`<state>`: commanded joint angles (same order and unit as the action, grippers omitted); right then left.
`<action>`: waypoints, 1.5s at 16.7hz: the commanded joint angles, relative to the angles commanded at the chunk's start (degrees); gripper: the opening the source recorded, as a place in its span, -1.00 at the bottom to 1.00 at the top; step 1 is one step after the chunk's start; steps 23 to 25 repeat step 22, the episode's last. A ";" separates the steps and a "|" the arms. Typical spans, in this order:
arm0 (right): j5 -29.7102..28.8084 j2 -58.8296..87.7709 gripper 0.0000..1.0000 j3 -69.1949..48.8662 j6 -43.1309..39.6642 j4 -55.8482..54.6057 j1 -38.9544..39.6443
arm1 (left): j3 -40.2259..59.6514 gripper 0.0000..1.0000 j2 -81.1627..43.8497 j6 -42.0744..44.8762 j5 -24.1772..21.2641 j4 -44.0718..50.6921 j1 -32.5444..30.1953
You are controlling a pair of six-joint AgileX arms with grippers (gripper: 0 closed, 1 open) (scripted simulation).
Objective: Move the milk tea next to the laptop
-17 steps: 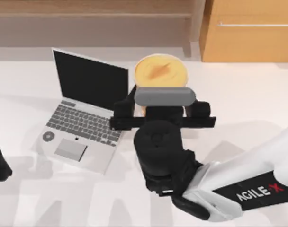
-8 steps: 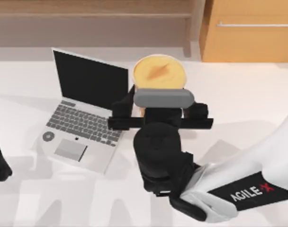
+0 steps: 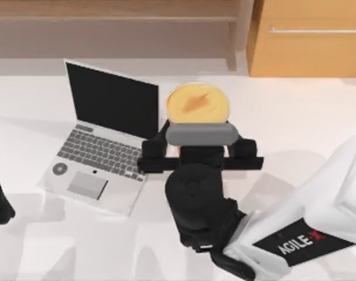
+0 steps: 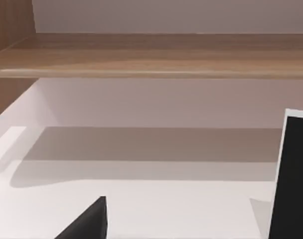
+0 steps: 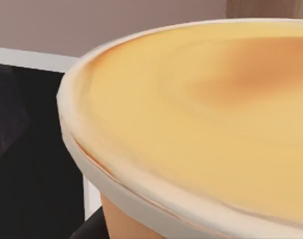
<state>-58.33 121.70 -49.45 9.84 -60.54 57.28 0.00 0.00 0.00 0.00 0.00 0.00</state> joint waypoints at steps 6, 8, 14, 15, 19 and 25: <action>0.00 0.00 -0.55 0.00 0.00 0.00 0.00 | 0.00 1.00 0.00 0.00 0.00 0.00 0.00; 0.00 0.00 -0.25 0.00 0.00 0.00 0.00 | 0.00 1.00 0.00 0.00 0.00 0.00 0.00; 0.00 0.00 0.66 0.00 0.00 0.00 0.00 | 0.00 1.00 0.00 0.00 0.00 0.00 0.00; 0.00 0.00 0.81 0.00 0.00 0.00 0.00 | 0.00 1.00 0.00 0.00 0.00 0.00 0.00; 0.00 0.00 1.00 0.00 0.00 0.00 0.00 | 0.00 1.00 0.00 0.00 0.00 0.00 0.00; 0.00 0.00 1.00 0.00 0.00 0.00 0.00 | 0.00 1.00 0.00 0.00 0.00 0.00 0.00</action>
